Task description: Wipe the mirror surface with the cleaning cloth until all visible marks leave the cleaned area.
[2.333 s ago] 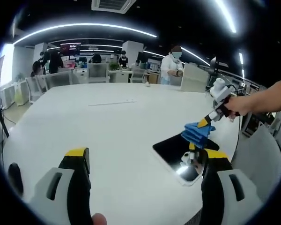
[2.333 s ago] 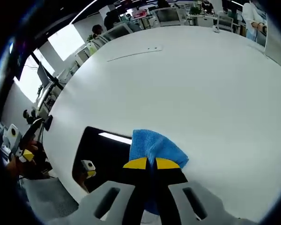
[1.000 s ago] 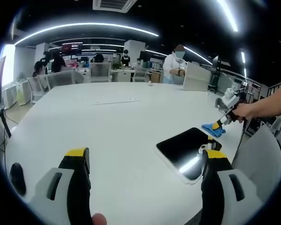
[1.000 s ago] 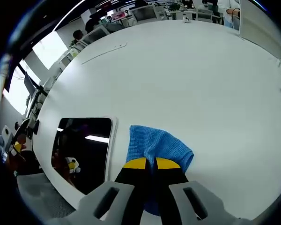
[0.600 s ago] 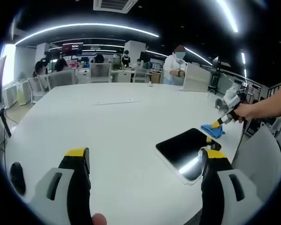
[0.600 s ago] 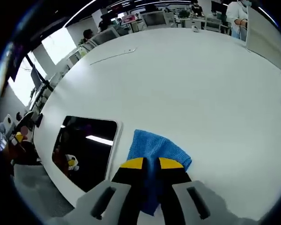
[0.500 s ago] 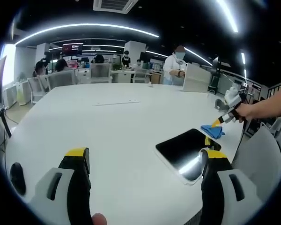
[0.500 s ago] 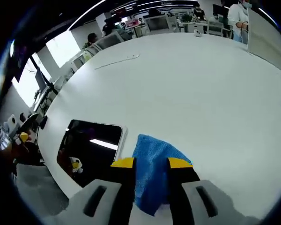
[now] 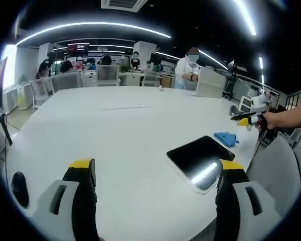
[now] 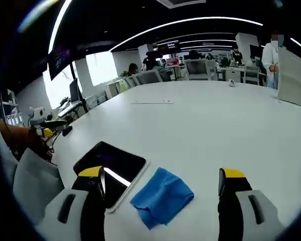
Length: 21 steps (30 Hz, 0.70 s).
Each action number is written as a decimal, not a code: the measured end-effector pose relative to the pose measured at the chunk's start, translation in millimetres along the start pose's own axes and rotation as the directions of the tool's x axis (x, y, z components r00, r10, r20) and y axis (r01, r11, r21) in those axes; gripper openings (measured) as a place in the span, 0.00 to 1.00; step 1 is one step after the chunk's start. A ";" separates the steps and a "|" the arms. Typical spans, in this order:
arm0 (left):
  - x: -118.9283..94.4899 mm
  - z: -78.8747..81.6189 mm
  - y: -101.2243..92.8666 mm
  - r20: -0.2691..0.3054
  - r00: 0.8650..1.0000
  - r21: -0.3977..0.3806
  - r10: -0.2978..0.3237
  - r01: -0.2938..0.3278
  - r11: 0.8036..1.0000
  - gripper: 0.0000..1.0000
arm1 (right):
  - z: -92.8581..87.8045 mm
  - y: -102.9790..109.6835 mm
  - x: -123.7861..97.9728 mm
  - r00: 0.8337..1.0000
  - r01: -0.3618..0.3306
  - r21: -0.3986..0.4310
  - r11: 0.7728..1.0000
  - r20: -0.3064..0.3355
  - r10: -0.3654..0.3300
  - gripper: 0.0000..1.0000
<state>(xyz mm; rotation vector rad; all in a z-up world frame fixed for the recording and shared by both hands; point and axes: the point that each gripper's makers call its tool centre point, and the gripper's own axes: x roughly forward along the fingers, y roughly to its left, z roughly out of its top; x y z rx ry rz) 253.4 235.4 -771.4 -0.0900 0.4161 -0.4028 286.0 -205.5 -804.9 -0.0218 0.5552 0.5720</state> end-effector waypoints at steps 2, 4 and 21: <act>-1.5 -1.7 3.0 -0.004 1.000 0.006 0.001 -0.001 1.000 0.99 | -4.8 3.4 -7.9 1.000 -0.004 -0.047 0.999 -0.009 0.003 0.98; -3.1 -3.7 6.6 -0.010 1.000 -0.004 0.005 -0.005 1.000 0.99 | -9.3 6.7 -14.4 1.000 -0.009 -0.056 0.998 -0.015 0.008 0.98; -3.9 3.3 7.3 0.008 1.000 0.021 0.004 -0.004 1.000 0.99 | -37.9 1.8 -53.3 0.999 0.043 -0.005 0.999 -0.007 -0.043 0.99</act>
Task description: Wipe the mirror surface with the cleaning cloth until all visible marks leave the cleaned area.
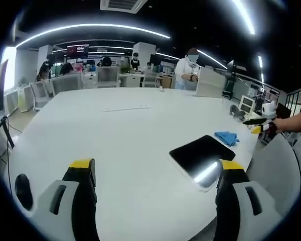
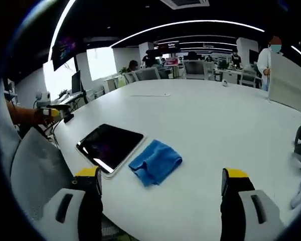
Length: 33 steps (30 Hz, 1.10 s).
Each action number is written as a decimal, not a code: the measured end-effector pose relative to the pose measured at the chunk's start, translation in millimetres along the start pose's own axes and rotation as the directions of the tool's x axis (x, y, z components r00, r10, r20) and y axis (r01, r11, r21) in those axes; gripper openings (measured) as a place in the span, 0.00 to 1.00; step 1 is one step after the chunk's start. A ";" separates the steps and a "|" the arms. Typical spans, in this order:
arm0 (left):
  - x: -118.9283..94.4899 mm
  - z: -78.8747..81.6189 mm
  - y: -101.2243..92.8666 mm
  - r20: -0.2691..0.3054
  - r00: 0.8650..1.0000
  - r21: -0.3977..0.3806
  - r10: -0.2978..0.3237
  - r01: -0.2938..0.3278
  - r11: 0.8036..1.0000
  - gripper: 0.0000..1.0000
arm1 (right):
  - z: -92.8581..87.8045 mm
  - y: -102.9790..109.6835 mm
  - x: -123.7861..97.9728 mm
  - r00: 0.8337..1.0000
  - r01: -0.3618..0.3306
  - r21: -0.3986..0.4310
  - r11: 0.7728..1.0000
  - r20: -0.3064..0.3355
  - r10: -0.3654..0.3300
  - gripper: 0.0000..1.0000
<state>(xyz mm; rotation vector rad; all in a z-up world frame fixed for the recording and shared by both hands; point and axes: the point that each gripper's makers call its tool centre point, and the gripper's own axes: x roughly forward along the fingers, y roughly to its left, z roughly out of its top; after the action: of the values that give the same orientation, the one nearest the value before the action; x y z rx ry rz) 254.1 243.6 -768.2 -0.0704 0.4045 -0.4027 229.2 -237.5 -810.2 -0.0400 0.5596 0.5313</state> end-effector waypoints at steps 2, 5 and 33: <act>0.3 2.0 -0.4 0.003 1.000 0.008 0.000 0.000 1.000 0.99 | -0.2 2.7 1.6 1.000 -0.006 -0.001 1.000 0.003 0.006 0.99; -0.1 2.8 -1.1 0.003 1.000 0.008 0.000 0.000 1.000 0.99 | -2.8 4.6 3.8 1.000 -0.010 -0.002 1.000 -0.003 0.010 0.99; -7.8 -7.6 -0.7 -0.015 1.000 -0.005 0.015 -0.015 1.000 0.99 | -12.0 7.6 7.4 1.000 -0.006 0.023 1.000 -0.009 0.007 0.99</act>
<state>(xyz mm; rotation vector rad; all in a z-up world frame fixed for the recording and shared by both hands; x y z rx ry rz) 244.3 246.2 -772.2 -0.0692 0.4201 -0.3879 224.8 -229.6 -823.4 -0.0186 0.5748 0.5312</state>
